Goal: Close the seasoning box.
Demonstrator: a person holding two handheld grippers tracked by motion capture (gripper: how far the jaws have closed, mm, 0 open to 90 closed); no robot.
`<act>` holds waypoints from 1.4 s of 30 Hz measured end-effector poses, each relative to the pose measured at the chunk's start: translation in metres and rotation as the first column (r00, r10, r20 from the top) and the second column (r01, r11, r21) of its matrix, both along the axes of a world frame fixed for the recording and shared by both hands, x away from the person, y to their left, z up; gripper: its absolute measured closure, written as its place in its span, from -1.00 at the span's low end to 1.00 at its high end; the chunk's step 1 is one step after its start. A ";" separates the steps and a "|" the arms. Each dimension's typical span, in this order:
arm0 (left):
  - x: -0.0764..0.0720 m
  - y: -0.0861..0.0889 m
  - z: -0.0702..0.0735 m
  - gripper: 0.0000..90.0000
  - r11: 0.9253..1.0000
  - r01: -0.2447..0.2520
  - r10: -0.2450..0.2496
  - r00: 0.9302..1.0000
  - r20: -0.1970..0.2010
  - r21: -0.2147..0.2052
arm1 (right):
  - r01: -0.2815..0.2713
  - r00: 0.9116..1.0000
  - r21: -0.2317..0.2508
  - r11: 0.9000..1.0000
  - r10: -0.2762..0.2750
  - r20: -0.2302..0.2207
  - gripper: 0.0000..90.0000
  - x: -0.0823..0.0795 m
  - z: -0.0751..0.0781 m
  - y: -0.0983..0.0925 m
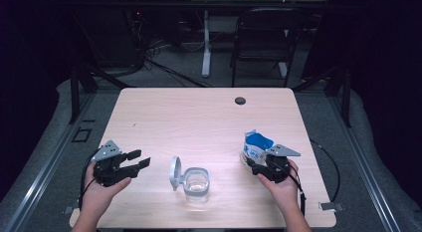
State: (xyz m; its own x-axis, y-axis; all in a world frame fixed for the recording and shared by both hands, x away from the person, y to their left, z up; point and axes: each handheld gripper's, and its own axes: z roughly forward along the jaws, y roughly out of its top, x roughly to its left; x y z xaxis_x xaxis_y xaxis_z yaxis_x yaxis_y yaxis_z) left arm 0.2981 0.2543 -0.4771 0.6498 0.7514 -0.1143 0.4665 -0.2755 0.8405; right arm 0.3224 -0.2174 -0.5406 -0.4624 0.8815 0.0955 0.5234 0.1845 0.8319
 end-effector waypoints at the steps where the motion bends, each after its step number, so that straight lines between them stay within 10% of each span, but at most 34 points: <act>1: 0.000 0.000 0.000 0.12 1.000 -0.001 0.001 1.000 0.000 0.000 | 0.003 1.000 -0.002 1.000 -0.003 0.005 -0.11 0.000 0.000 0.000; 42: 0.000 0.003 0.000 0.12 1.000 -0.009 0.009 1.000 -0.002 -0.008 | -0.091 0.995 -0.034 0.995 0.093 0.038 0.17 -0.018 0.001 -0.002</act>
